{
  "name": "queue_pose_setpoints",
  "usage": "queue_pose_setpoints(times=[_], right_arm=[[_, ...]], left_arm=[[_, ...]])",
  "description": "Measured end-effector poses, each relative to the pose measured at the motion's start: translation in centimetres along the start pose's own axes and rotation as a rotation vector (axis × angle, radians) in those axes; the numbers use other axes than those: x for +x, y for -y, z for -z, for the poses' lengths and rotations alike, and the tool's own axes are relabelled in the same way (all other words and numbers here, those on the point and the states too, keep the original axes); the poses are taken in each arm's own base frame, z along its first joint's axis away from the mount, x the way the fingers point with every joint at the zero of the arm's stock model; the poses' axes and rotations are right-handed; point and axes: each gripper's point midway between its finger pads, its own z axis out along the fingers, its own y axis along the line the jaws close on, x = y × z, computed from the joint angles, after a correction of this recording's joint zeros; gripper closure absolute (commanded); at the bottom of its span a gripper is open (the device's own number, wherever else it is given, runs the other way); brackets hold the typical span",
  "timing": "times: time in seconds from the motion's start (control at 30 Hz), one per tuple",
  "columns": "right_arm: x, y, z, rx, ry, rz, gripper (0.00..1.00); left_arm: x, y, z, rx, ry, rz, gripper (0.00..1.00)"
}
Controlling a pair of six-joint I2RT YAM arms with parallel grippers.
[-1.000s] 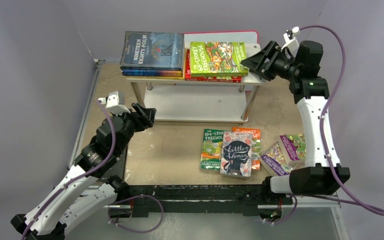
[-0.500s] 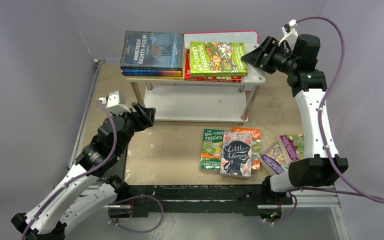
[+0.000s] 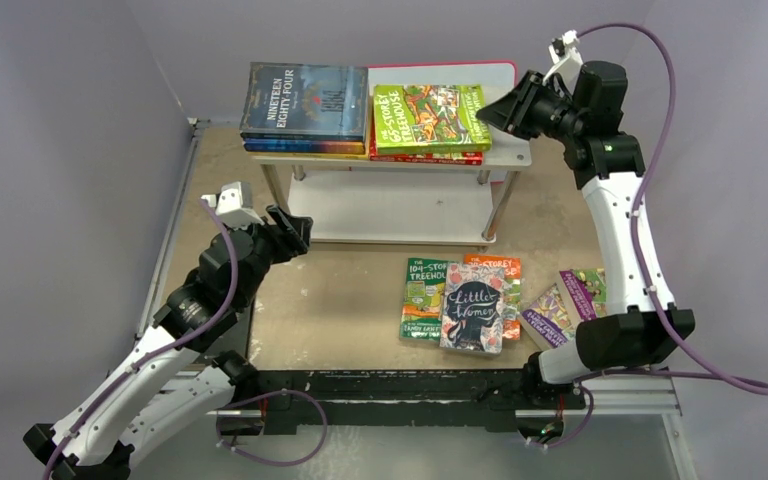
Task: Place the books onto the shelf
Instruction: Place the book on the shelf.
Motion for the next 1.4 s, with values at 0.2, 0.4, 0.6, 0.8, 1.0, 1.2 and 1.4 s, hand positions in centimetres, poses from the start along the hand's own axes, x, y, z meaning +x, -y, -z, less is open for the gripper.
queue_pose_setpoints(times=[0.2, 0.4, 0.6, 0.8, 1.0, 1.2, 1.4], right_arm=[[0.4, -0.5, 0.9, 0.014, 0.0, -0.013, 0.75], [1.1, -0.9, 1.4, 0.013, -0.006, -0.044, 0.75], [1.1, -0.8, 1.3, 0.021, -0.002, -0.057, 0.7], [1.0, -0.5, 1.4, 0.044, 0.0, -0.049, 0.57], [0.9, -0.2, 1.7, 0.082, 0.004, -0.035, 0.45], [0.3, -0.6, 4.5, 0.142, 0.072, -0.006, 0.39], [0.8, -1.0, 10.5, 0.241, 0.205, 0.033, 0.37]], left_arm=[[0.1, 0.0, 0.0, -0.002, -0.003, -0.002, 0.38], [0.3, -0.2, -0.1, -0.01, -0.01, -0.007, 0.38], [0.3, -0.2, -0.1, -0.012, -0.009, -0.007, 0.38], [0.3, -0.2, -0.1, -0.012, -0.009, -0.007, 0.38], [0.3, -0.2, -0.1, -0.013, -0.009, -0.007, 0.38], [0.8, 0.0, -0.4, -0.005, -0.029, -0.005, 0.36], [2.3, 0.6, -0.8, 0.033, -0.076, 0.002, 0.35]])
